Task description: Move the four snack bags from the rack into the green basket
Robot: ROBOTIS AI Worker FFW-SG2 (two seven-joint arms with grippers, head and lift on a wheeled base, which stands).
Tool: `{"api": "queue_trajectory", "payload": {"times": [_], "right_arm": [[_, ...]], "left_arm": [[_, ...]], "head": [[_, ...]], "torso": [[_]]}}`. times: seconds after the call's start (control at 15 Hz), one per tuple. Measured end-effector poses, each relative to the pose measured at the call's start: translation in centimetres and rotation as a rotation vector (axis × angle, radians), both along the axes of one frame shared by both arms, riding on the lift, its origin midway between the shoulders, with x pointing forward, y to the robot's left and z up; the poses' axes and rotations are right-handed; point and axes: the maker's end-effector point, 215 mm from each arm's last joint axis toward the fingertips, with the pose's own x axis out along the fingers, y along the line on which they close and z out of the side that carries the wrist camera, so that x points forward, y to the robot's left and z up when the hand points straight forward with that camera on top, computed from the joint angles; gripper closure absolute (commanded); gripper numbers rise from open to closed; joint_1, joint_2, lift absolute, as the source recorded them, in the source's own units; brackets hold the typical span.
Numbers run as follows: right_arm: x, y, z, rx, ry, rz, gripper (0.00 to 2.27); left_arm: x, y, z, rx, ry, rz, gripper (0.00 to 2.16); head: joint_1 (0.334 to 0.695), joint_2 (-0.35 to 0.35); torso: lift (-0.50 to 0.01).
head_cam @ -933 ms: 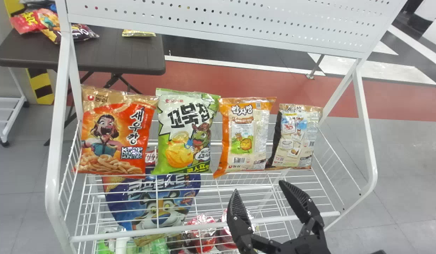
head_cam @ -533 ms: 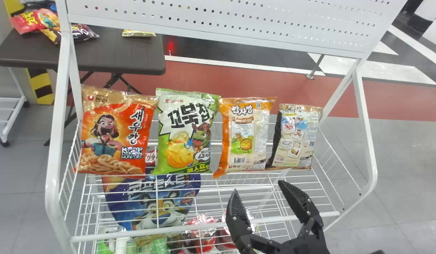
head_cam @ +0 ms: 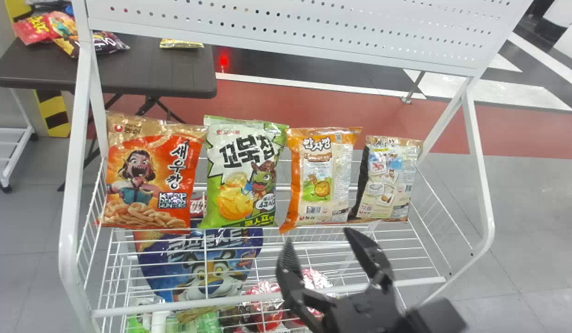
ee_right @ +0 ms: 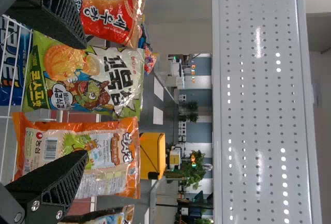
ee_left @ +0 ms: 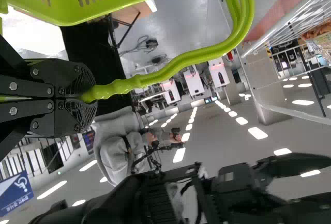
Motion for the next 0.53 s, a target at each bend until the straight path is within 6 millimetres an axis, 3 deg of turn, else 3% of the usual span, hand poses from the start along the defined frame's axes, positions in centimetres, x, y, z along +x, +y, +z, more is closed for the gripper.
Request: {"api": "queue_trajectory", "payload": {"times": [0.2,0.27,0.33,0.53], "right_arm": [[5.6,4.7,-3.4,-0.003,0.089,0.036,0.09],[7.5,6.4,-3.9,-0.007,0.107,0.051,0.09],[9.1,7.7,-4.1,-0.009,0.113,0.061,0.09],[13.4,11.4,-3.6,0.003,0.112,0.089,0.09]], "left_arm": [[-0.1,-0.1,-0.1,0.006,-0.002,-0.005,1.48],[-0.1,-0.1,-0.1,0.006,-0.004,-0.005,1.48],[-0.1,-0.1,-0.1,0.007,-0.006,-0.006,1.48],[-0.1,-0.1,0.2,0.002,-0.014,-0.013,1.48]], "head": [[0.695,-0.350],[0.695,-0.317],[0.695,-0.253],[0.695,-0.185]], "torso": [[0.000],[0.000],[0.000],[0.000]]}}
